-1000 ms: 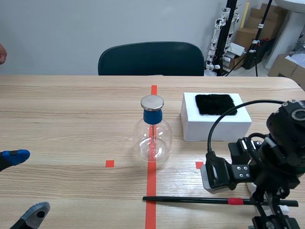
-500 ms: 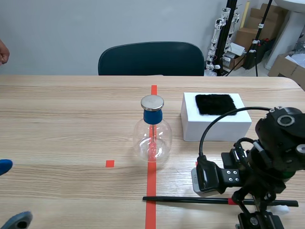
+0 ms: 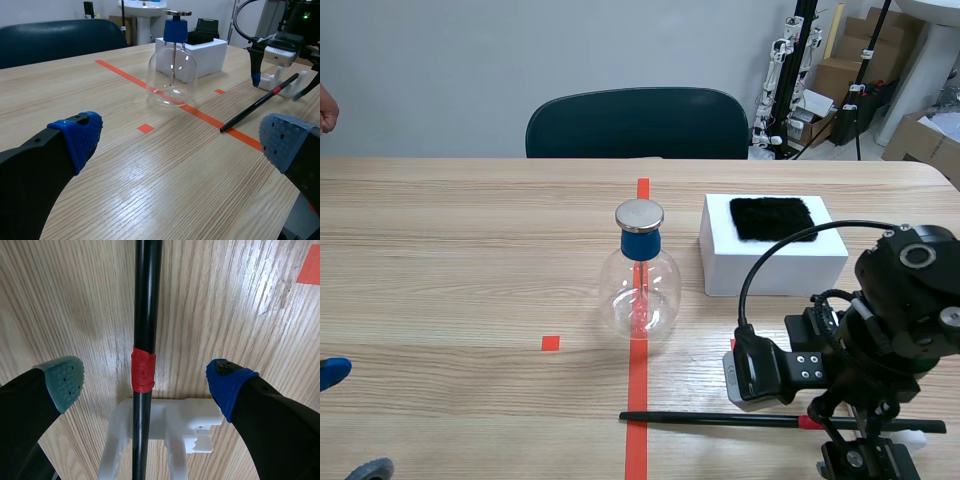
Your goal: Do the electroscope experiment. pick up the black charging rod
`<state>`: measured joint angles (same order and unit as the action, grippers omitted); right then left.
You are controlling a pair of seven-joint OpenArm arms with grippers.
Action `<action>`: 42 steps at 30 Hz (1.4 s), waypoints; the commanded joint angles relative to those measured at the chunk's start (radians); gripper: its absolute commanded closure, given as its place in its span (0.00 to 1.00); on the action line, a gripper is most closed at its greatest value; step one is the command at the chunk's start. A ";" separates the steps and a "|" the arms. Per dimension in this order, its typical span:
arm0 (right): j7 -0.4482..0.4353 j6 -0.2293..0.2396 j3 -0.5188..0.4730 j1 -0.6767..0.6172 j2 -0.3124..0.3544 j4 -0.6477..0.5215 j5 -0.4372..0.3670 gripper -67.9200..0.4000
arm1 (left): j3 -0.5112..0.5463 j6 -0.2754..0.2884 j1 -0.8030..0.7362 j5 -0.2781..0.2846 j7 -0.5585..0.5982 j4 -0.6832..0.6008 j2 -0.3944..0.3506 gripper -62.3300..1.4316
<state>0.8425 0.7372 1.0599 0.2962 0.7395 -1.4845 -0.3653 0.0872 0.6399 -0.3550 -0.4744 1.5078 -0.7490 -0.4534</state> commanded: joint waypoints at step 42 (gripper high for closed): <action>-0.018 0.008 -0.016 0.017 0.003 -0.011 0.021 0.99 | 0.003 -0.089 -0.049 0.011 -0.009 -0.047 0.016 0.00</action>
<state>0.8238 0.7372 1.0599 0.2962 0.7391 -1.4849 -0.3447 0.0872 0.5503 -0.4049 -0.4782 1.4845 -0.7753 -0.4366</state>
